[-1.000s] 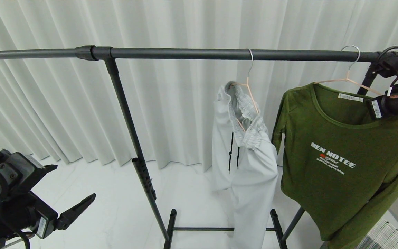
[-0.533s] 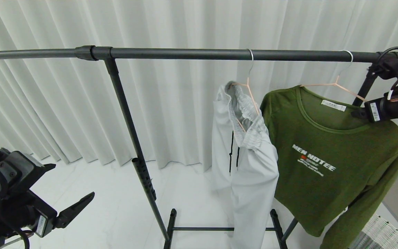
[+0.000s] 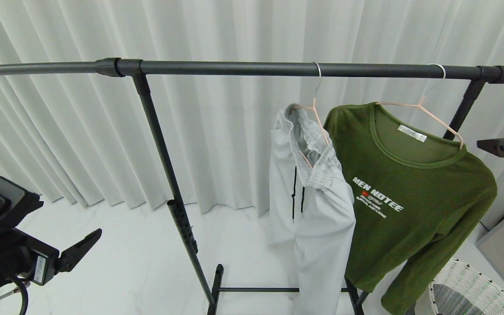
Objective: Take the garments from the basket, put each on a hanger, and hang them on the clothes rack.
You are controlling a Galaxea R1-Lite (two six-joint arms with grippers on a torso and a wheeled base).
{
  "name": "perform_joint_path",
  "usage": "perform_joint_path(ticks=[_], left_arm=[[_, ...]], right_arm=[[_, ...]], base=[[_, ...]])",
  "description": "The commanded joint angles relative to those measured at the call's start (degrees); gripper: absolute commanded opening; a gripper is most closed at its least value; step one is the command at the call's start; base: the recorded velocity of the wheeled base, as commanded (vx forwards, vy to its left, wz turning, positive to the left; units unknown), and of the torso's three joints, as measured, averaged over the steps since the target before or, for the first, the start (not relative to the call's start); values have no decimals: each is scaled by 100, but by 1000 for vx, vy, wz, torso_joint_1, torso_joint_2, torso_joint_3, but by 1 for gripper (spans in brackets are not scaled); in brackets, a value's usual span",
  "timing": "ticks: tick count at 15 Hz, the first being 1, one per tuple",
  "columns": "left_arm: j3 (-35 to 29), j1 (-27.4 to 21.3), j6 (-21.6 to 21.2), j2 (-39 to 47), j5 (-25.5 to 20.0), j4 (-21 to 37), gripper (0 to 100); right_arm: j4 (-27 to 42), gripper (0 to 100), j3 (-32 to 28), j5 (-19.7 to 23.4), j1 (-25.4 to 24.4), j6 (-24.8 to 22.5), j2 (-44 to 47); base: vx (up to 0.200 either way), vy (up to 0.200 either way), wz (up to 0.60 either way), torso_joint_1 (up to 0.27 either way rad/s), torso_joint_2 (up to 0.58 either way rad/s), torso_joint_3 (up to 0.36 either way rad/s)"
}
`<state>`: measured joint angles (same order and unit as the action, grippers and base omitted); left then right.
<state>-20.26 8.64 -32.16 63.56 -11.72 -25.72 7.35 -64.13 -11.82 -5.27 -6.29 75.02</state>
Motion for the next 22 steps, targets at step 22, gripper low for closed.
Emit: perform_joint_path(ticks=[22], left_arm=[[2026, 15, 931, -5143, 714, 1280, 100]], right_arm=[[1278, 100, 4726, -373, 1107, -303, -5964]], base=[[-118, 0, 0, 1, 1, 2]])
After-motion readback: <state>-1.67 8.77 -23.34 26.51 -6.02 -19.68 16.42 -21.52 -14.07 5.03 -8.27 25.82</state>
